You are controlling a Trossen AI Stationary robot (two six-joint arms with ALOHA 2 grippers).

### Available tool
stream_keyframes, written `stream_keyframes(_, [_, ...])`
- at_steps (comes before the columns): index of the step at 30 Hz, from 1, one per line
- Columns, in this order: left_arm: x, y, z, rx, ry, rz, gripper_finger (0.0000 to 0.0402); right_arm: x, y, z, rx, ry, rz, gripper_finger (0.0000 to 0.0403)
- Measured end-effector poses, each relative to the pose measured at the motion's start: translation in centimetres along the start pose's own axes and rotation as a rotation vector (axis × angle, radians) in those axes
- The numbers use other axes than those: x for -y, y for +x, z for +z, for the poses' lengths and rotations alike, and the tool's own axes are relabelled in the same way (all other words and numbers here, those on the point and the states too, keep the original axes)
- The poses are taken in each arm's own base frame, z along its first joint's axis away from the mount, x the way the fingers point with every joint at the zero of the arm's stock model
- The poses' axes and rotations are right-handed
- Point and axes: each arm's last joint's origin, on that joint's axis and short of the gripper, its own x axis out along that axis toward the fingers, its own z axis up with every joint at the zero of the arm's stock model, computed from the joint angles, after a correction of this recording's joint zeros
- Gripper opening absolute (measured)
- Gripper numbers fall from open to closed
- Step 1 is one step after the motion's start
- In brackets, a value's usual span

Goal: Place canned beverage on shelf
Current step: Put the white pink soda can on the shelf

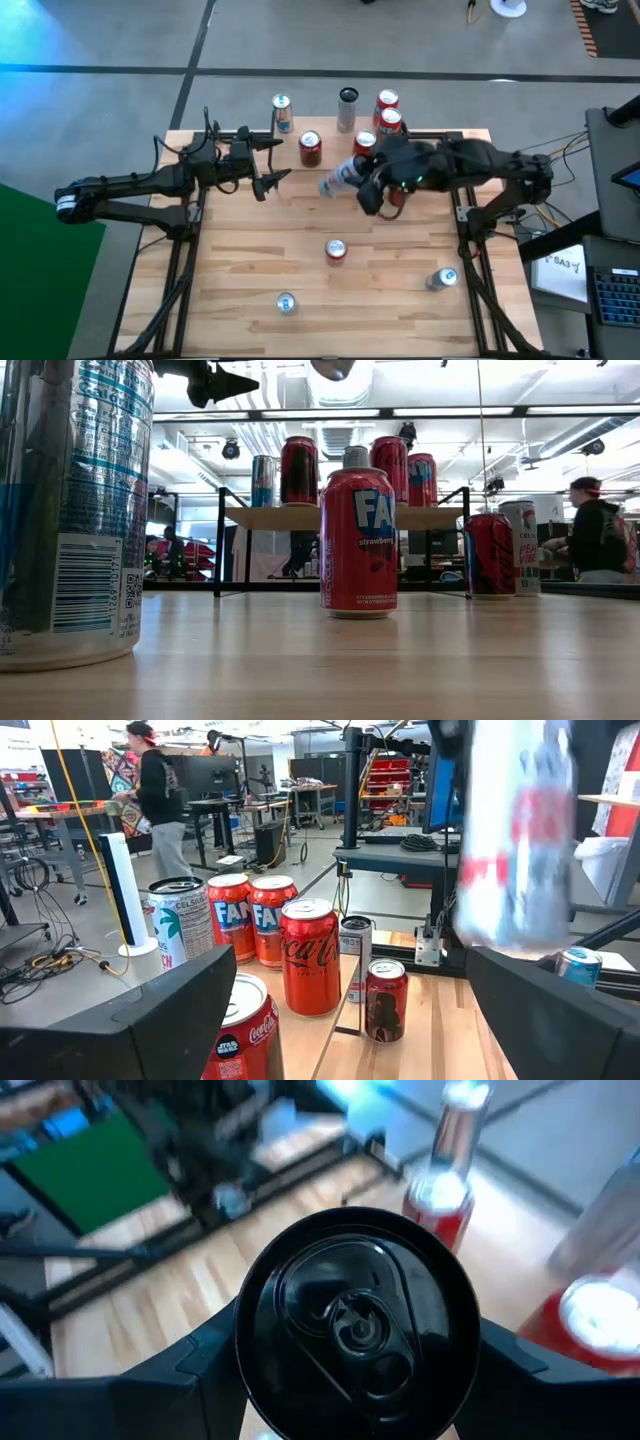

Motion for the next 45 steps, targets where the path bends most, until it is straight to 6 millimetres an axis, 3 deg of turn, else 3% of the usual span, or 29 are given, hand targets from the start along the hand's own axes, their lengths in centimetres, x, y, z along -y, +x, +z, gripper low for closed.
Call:
stream_keyframes(8, [0.0,0.0,0.0,0.002,0.000,0.001,0.0382,2.8,0.0,3.6,0.060,-0.042,-0.033,0.0242])
stream_keyframes(18, [0.0,0.0,0.0,0.002,0.003,0.002,0.0382,7.7,3.3,6.2,0.019,-0.088,-0.185,0.0242])
stream_keyframes(28, [0.0,0.0,0.0,0.003,0.004,0.004,0.0382,10.9,7.3,6.5,-0.064,-0.113,-0.293,0.0242])
stream_keyframes(45, [0.0,0.0,0.1,0.003,0.004,0.004,0.0382,11.4,12.0,5.2,-0.206,-0.192,-0.331,0.0242])
